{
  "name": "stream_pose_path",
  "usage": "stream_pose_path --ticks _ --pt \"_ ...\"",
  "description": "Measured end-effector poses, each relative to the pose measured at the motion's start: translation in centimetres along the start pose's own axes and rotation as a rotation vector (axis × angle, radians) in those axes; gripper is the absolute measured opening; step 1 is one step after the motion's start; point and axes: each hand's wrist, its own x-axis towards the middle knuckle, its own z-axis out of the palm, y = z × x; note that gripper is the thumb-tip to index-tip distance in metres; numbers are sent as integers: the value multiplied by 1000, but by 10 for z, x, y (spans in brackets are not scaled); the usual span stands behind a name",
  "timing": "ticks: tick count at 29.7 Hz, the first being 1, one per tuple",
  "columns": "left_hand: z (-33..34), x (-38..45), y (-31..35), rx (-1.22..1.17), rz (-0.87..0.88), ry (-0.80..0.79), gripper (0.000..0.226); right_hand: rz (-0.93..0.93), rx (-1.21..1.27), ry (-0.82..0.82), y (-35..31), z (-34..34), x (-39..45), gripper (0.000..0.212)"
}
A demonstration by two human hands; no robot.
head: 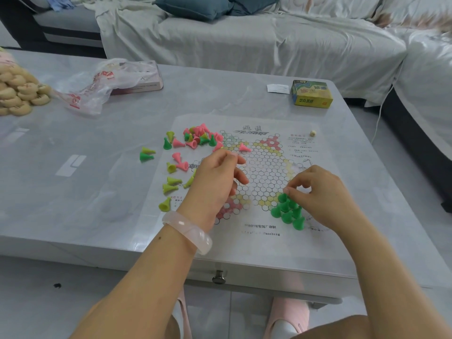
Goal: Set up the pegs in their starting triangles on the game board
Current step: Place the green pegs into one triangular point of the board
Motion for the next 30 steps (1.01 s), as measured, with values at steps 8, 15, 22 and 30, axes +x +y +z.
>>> stream_pose_path --ticks 8,15,22,30 --pt "-3 2 3 -355 -194 -22 16 -60 104 84 0 -3 -1 7" --pt "-1 2 2 -782 -437 -177 20 -354 291 156 -41 8 -13 11" --pt "5 0 0 -800 -464 -237 33 -458 181 86 -52 24 -10 12" --pt "-11 -6 10 -6 1 82 13 -316 360 157 -51 18 -8 7"
